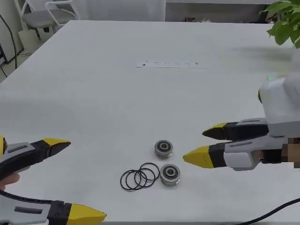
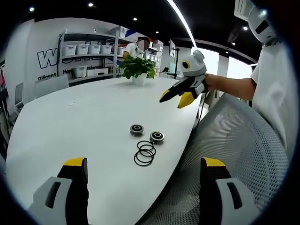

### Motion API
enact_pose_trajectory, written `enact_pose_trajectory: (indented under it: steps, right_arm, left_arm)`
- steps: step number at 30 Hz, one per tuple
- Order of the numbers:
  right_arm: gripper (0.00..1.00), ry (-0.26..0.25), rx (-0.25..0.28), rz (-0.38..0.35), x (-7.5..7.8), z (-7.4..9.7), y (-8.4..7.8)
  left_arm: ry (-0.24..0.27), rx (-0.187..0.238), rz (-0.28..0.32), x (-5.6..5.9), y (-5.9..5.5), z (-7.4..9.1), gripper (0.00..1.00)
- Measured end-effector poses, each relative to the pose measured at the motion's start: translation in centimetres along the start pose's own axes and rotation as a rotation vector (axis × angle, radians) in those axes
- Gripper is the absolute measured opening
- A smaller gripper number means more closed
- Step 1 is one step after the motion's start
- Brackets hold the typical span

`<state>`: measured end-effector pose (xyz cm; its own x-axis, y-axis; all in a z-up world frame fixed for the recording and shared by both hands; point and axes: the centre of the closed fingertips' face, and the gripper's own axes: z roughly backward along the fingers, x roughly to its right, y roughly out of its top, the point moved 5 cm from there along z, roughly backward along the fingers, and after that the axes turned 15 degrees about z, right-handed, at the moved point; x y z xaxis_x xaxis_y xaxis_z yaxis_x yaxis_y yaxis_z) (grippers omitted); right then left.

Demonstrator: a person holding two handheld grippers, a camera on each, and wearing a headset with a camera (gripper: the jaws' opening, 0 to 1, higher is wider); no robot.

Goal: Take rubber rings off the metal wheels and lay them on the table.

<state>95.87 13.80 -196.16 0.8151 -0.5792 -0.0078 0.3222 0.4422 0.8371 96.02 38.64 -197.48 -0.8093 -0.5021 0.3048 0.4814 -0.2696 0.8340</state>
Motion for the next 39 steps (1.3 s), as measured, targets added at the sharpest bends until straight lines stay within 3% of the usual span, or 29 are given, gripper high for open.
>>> enact_pose_trajectory:
  steps: [4, 12, 18, 29, 35, 39]
  right_arm:
    - [0.64, -0.020, -0.007, -0.012, -0.3, 0.6, -1.2]
    - [0.70, -0.057, -0.051, -0.057, -1.0, 1.2, -3.8]
    - [0.88, -0.064, -0.094, -0.089, -1.6, 1.3, -5.3]
    - [0.95, -0.087, -0.128, -0.087, -1.9, 2.1, -6.4]
    - [0.99, -0.075, -0.177, -0.077, -2.3, 1.9, -7.1]
    - [0.99, -0.076, -0.176, -0.067, -2.3, 1.9, -7.1]
  left_arm:
    - [-0.002, 0.004, 0.003, 0.0, 0.0, 0.1, 0.99]
    - [-0.005, -0.012, 0.026, 0.0, -0.4, 0.1, 0.99]
    - [0.005, -0.014, 0.030, 0.0, -0.5, 0.3, 0.99]
    - [0.045, 0.008, 0.046, -0.7, -0.5, 0.7, 0.99]
    - [0.046, -0.018, 0.037, -0.8, -0.8, 0.5, 0.99]
    - [0.046, -0.014, 0.038, -0.7, -0.7, 0.5, 0.99]
